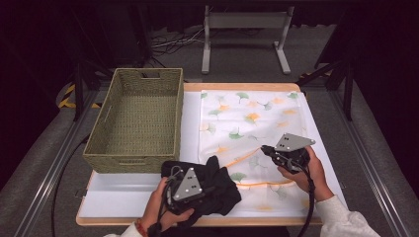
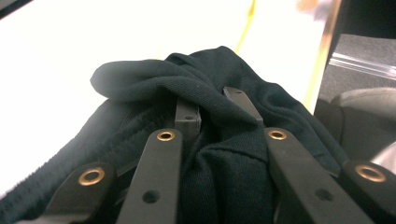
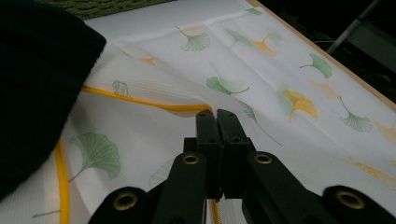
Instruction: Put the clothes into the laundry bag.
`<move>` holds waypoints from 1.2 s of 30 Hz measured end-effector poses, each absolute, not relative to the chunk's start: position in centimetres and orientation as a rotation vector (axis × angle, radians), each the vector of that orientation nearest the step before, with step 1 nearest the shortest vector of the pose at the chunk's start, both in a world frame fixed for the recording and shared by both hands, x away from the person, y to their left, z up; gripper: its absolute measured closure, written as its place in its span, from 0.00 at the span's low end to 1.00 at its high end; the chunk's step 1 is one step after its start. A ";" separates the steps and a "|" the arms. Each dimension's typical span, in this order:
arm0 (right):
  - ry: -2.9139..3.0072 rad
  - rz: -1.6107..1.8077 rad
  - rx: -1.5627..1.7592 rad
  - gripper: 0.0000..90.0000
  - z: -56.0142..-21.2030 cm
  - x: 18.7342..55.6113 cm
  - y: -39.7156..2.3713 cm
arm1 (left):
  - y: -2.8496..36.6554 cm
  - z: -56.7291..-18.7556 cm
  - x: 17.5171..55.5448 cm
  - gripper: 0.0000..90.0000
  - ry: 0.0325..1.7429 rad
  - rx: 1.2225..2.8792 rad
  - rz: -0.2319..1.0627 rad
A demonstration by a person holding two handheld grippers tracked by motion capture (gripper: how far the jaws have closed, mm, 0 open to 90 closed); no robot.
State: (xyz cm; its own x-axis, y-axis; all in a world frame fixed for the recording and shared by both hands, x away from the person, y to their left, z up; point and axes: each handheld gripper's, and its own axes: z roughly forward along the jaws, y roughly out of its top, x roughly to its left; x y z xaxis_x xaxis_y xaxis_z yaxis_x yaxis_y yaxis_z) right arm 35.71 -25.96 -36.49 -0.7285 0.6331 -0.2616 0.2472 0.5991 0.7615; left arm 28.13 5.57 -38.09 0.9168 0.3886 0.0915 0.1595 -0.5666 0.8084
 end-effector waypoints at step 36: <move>2.246 1.016 0.678 0.99 -34.6 35.1 -26.1 | -8.5 -38.6 33.8 0.90 0.427 2.085 0.350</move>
